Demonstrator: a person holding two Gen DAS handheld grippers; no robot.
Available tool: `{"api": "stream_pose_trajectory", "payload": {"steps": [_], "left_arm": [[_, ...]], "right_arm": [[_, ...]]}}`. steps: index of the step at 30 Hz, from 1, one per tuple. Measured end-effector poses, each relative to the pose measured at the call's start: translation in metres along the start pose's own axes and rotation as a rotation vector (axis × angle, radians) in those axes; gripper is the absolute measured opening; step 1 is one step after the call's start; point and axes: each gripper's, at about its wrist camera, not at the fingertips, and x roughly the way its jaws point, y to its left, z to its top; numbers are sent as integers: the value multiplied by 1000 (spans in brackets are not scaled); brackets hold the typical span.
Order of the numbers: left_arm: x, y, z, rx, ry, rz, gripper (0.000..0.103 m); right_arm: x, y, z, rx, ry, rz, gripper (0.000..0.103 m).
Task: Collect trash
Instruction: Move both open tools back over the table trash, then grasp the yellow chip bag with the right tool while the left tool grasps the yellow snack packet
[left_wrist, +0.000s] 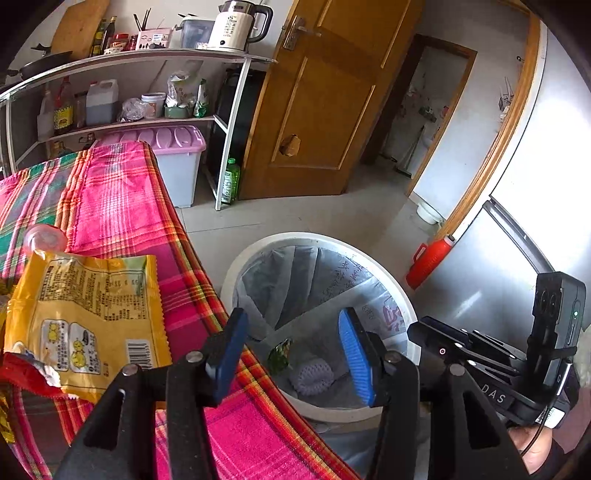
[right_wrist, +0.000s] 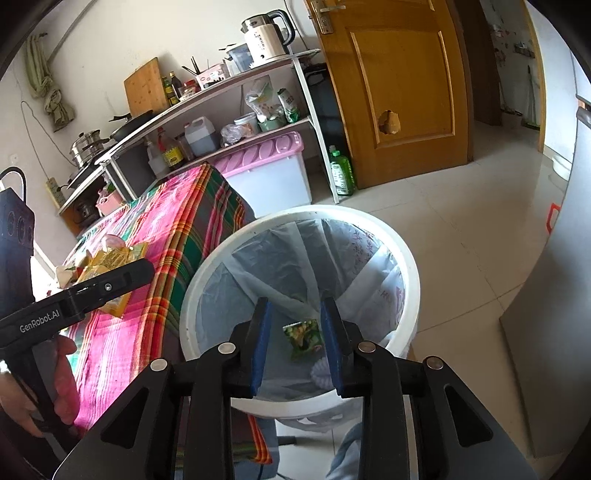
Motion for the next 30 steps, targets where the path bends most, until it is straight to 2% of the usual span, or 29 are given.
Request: {"api": "stream_pose_trajectory", "payload": {"steps": [6, 12, 21, 30], "left_arm": [[-32, 11, -7, -5, -68, 50, 55], [-66, 28, -19, -28, -115, 84, 55], [-115, 71, -46, -97, -166, 226, 55], [-147, 114, -65, -147, -203, 354, 55]], "right_arm": [[-17, 24, 2, -50, -50, 27, 29], [-23, 55, 1, -114, -46, 70, 29], [-19, 110, -10, -216, -14, 188, 29], [-7, 156, -17, -339, 6, 220, 29]]}}
